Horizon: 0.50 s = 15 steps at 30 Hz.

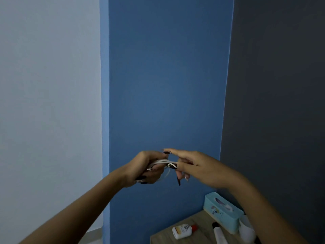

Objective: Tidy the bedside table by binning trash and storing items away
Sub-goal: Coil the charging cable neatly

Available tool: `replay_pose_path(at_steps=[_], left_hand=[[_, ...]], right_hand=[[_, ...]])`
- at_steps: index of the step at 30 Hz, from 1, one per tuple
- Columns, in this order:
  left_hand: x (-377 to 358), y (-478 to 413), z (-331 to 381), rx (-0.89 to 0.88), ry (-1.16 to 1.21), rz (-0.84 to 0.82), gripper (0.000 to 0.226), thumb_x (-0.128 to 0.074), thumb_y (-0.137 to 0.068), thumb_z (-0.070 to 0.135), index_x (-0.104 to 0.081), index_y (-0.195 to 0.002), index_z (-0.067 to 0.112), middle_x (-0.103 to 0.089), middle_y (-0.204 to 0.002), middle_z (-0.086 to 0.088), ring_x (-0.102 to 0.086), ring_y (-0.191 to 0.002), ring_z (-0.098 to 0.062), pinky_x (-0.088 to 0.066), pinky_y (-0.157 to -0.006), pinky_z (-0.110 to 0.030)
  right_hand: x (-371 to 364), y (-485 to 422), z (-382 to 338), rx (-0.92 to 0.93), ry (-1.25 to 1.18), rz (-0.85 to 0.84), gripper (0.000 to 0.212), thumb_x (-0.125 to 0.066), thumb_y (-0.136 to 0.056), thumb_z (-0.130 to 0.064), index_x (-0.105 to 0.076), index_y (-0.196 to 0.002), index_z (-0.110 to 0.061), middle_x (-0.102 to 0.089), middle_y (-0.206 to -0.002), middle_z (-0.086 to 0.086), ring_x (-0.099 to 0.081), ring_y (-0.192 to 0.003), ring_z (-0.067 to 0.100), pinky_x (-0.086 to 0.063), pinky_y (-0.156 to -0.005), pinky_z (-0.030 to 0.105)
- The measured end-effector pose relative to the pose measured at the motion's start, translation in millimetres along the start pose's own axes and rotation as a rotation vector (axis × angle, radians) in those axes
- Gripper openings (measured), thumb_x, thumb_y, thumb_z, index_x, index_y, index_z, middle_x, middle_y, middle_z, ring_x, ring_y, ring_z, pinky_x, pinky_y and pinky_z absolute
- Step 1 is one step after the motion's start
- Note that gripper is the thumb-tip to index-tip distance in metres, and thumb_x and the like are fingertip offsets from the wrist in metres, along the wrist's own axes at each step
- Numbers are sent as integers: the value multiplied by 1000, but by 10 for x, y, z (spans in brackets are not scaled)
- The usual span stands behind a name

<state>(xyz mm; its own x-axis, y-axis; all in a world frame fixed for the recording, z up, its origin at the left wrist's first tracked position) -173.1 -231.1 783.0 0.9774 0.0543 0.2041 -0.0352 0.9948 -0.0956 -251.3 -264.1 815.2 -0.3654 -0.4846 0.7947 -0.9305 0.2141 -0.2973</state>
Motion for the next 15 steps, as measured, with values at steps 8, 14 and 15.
replay_pose_path(at_steps=[8,14,15], left_hand=[[148,34,170,-153,-373,142,36,-45,-95,27,-54,-65,9,-35,-48,1,-29,-43,-12,-27,-45,-21],[1,-65,11,-82,-150,71,41,-36,-99,26,-34,-59,19,-22,-56,3,-16,-50,-13,-17,-48,-26],[10,-70,-15,-67,-92,56,41,-36,-98,26,-33,-58,19,-22,-56,3,-14,-50,-13,-15,-49,-27]], right_hand=[[44,58,183,-53,-3,10,20,-48,-98,-22,-62,-112,-24,-66,-75,-4,-63,-73,7,-53,-77,30],[316,66,124,4,497,196,18,-53,-92,-43,-70,-98,-39,-57,-111,-18,-49,-100,7,-39,-86,30],[341,74,81,20,577,258,21,-54,-90,-47,-71,-99,-39,-49,-110,-17,-44,-100,7,-36,-86,30]])
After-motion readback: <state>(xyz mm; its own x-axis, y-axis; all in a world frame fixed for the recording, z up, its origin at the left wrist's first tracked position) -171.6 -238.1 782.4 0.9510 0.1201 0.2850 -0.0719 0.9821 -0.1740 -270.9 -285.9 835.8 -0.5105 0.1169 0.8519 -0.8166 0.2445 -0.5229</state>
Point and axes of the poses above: each hand's wrist, its own y-axis away from the middle knuckle, its own x-axis out of the back of the hand, z = x × y, the point moved 10 cm from there along -y, towards the middle knuckle
